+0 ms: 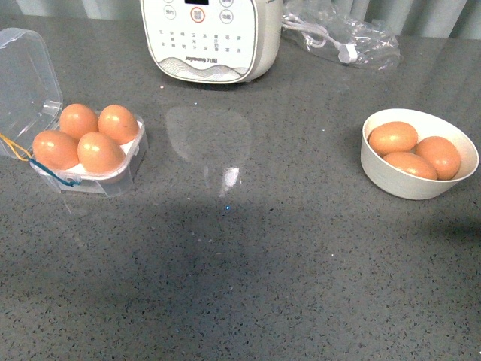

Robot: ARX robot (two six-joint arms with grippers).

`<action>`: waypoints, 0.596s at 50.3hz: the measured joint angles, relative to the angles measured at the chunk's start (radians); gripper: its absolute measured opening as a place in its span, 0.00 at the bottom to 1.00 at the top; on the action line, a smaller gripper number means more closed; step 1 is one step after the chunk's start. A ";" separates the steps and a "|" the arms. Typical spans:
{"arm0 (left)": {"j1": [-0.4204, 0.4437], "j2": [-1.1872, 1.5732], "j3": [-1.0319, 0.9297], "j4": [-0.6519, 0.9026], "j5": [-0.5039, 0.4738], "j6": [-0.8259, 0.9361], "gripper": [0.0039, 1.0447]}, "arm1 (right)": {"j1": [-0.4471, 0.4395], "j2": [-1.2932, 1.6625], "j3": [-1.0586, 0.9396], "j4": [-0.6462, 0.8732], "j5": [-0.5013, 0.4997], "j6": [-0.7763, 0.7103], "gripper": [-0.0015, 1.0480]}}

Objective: Put egg into box

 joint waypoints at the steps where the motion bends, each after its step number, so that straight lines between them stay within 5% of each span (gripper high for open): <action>1: 0.000 0.000 0.000 0.000 0.000 0.000 0.94 | 0.000 -0.015 -0.003 -0.013 0.000 0.000 0.03; 30: 0.000 0.000 0.000 0.000 0.000 0.000 0.94 | 0.000 -0.373 -0.017 -0.338 0.000 0.000 0.03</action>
